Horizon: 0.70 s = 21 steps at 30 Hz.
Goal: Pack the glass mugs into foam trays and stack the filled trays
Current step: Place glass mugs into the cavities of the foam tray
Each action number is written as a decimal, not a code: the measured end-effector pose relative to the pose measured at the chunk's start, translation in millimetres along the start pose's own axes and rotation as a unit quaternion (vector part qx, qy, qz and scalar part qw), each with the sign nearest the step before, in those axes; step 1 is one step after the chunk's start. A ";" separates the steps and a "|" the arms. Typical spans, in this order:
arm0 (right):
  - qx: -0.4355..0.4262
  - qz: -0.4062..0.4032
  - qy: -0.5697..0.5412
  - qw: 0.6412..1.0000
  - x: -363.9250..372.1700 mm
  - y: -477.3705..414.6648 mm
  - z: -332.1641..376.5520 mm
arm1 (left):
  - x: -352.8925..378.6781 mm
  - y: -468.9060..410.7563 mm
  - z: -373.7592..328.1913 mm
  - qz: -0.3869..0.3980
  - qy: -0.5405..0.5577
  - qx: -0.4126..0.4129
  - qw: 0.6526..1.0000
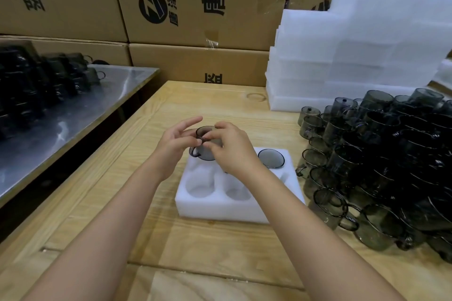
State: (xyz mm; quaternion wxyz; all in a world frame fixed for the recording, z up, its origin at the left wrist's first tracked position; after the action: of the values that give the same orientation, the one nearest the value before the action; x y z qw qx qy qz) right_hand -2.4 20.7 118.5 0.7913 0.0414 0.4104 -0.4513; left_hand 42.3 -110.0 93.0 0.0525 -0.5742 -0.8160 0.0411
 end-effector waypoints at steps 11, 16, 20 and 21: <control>-0.030 0.021 0.008 0.999 7.7 4.9 1.6 | -7.4 6.1 13.5 0.012 0.014 0.038 0.999; -0.069 0.017 -0.002 0.997 6.5 7.9 -2.0 | -6.7 7.1 18.5 0.021 0.007 0.058 0.998; -0.093 0.036 0.028 0.995 5.6 6.1 -3.7 | -7.0 8.0 21.4 0.020 0.009 0.060 0.998; -0.094 0.043 0.030 0.994 5.7 5.7 -4.1 | -7.1 8.1 21.8 0.022 0.006 0.062 0.998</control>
State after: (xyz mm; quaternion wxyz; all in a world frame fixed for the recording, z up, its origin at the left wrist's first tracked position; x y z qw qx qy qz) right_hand 0.7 22.0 110.2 0.7978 -0.0025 0.4722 -0.3749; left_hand 49.4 -114.1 70.1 0.0914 -0.5876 -0.7990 0.0892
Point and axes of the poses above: each hand's wrist, its own y-axis away from the middle knuckle, its own x-axis out of the palm, z = x × y, the point moved 4 cm from there along -y, towards the middle knuckle, and after that the axes turned 3 degrees about -z, right-handed, at the moved point
